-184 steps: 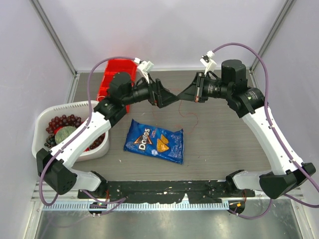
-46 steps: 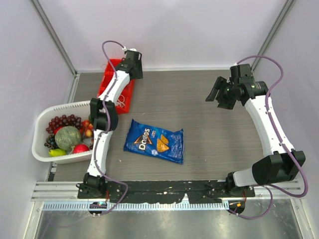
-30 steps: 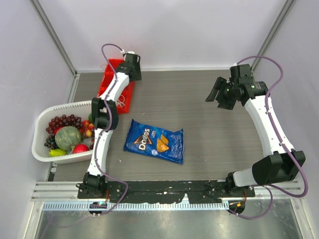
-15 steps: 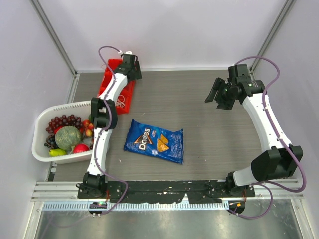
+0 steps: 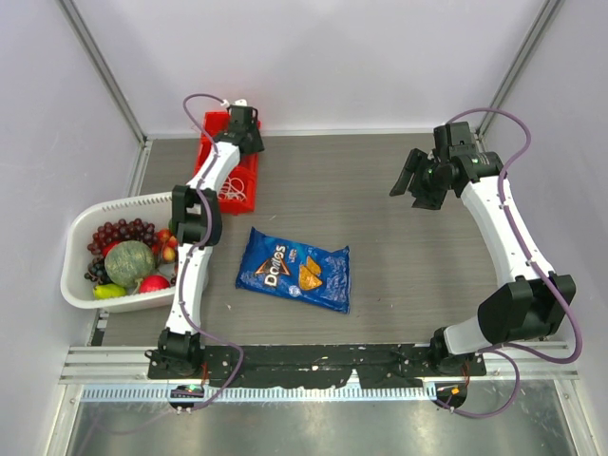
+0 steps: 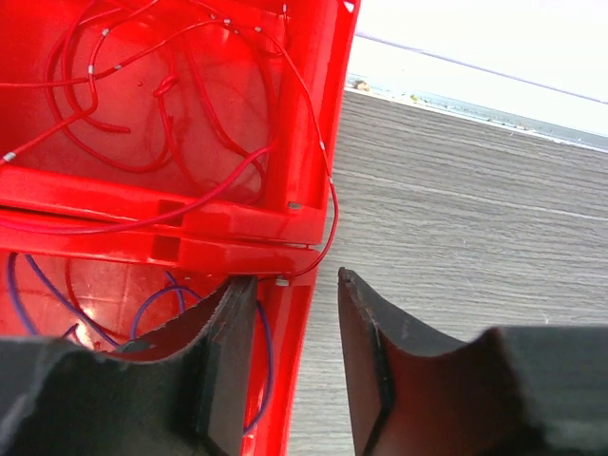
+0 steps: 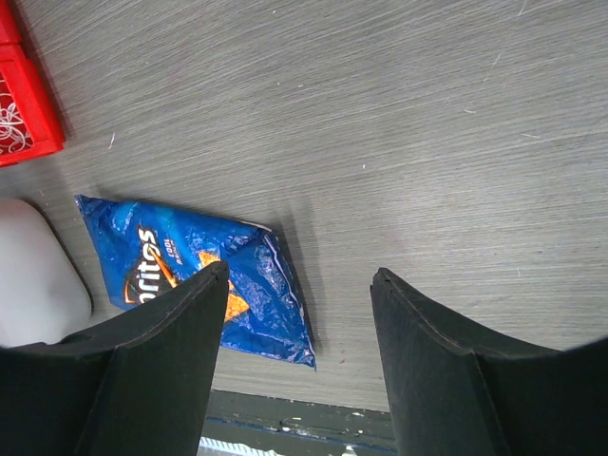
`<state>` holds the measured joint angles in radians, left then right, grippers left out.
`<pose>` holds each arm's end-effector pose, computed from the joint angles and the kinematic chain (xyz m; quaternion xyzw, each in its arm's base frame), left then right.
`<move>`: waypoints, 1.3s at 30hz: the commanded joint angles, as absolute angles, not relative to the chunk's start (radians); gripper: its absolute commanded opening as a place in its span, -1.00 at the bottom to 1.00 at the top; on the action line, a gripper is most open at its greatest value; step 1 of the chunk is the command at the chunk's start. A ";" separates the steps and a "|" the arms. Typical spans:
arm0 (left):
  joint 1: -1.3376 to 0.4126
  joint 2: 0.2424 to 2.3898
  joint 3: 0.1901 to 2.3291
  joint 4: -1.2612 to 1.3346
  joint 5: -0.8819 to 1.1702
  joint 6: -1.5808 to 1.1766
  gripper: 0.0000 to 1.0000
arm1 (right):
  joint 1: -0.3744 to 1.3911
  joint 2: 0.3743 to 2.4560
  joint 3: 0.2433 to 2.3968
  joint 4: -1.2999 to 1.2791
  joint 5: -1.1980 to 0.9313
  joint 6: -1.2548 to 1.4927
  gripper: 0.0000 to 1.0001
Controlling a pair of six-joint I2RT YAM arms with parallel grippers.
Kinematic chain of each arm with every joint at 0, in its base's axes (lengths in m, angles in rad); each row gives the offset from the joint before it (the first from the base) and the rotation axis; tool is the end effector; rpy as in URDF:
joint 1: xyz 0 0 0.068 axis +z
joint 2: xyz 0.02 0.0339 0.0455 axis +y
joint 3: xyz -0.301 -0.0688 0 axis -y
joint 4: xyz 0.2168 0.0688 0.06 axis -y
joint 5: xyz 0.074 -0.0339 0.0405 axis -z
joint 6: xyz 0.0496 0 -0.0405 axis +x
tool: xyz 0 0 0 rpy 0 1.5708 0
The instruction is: Untangle the cables
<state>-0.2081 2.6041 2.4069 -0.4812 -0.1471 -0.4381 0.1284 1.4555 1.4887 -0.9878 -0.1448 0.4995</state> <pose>0.5873 -0.1166 0.2067 -0.1347 0.8901 -0.0738 0.4291 0.2680 0.0418 0.3792 0.1538 0.9381 0.1590 0.2664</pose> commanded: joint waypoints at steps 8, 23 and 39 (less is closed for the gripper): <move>-0.196 2.556 2.362 -0.353 -0.092 -0.459 -0.63 | 0.130 1.450 1.513 -0.963 -0.153 0.497 0.33; -0.187 2.445 2.275 -0.209 -0.138 -0.426 -1.00 | 0.132 1.454 1.516 -0.960 -0.158 0.497 0.32; -0.167 2.307 2.109 -0.092 -0.198 -0.448 -1.00 | 0.132 1.462 1.519 -0.962 -0.161 0.502 0.32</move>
